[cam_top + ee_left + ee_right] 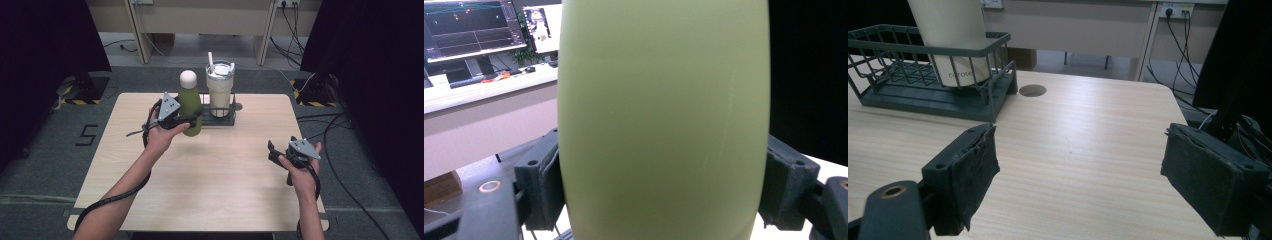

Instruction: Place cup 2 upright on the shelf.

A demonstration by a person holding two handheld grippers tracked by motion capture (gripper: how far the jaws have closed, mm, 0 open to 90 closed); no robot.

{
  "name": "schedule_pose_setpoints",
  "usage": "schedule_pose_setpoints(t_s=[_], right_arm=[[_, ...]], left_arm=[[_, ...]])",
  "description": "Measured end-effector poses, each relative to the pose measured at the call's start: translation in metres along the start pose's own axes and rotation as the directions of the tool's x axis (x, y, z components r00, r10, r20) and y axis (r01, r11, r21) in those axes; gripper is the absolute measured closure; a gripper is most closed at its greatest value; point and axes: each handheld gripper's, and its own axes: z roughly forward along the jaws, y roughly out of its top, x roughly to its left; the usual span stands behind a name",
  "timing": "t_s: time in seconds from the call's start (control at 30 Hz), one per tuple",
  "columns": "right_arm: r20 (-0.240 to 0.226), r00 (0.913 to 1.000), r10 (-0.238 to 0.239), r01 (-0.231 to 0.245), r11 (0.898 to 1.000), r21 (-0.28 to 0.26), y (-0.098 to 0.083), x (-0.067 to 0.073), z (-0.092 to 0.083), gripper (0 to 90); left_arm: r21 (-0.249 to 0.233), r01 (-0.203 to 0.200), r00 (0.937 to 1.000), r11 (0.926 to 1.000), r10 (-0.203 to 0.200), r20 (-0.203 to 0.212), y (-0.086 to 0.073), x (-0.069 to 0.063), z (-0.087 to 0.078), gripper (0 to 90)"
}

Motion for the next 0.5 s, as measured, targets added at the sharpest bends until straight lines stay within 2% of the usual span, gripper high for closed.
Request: schedule_pose_setpoints(t_s=[0.5], right_arm=[[-0.005,1.0,0.002,-0.002,1.0,-0.001,0.0,0.001,0.0,14.5]], left_arm=[[-0.019,0.004,0.9999,0.9998,-0.004,-0.011,0.013,0.006,0.011,21.1]])
